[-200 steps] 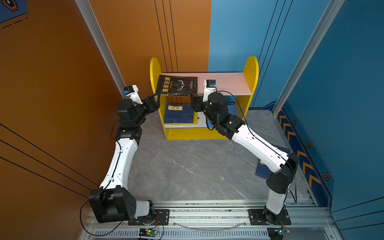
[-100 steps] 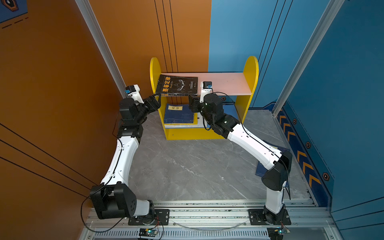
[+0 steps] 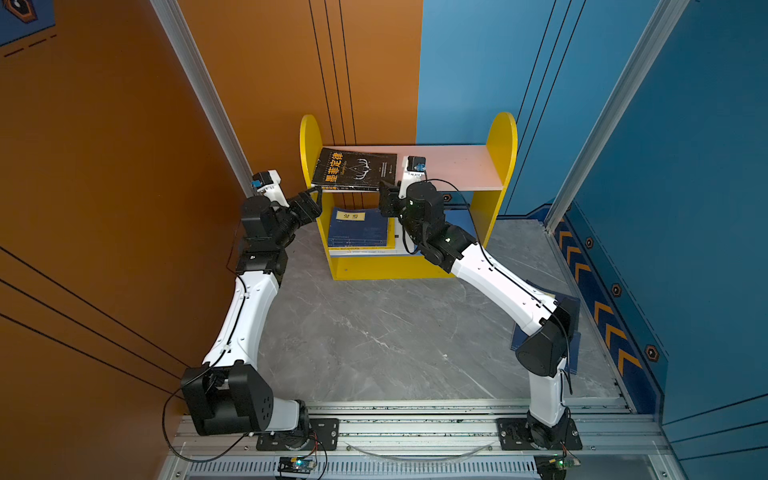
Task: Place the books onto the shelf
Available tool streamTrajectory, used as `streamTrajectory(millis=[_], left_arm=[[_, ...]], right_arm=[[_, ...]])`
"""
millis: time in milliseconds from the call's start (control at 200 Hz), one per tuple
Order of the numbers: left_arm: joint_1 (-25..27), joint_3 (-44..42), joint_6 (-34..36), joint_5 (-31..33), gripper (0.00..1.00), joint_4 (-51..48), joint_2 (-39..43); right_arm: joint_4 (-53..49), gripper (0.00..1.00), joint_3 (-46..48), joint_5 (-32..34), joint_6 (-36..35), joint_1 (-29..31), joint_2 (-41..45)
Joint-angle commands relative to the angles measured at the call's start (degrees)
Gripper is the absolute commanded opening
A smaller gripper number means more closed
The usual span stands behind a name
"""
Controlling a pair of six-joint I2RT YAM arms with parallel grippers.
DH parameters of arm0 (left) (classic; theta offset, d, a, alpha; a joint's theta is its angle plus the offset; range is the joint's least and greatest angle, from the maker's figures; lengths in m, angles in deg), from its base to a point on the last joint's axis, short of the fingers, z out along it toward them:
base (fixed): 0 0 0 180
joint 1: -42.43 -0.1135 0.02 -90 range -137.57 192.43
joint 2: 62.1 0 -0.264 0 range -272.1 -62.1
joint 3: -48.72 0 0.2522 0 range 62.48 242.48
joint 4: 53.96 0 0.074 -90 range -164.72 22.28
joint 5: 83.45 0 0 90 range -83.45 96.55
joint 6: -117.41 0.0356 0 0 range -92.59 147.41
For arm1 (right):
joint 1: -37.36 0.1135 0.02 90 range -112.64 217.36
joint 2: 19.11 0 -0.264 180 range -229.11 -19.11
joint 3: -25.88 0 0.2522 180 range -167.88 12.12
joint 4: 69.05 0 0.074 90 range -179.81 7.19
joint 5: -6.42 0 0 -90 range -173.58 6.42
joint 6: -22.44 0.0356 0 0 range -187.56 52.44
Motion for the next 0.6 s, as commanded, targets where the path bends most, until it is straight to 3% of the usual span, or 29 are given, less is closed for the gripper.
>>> streamTrajectory(millis=[0,185,340,591], left_arm=[[0.5,1.2,0.5,1.4,0.8,-0.6,0.5],[0.5,1.1,0.4,1.5,0.8,-0.8,0.7],[0.5,1.1,0.6,1.3,0.8,-1.2,1.1],[0.5,1.1,0.1,0.7,0.8,-0.5,0.9]], right_arm=[[-0.4,0.5,-1.0,2.5,1.0,-0.6,-1.9],[-0.5,0.48,-0.9,3.4,-0.3,-0.5,-2.2],[0.3,0.64,1.7,3.0,-3.2,0.1,0.4],[2.3,0.65,8.4,1.7,-2.9,0.0,5.0]])
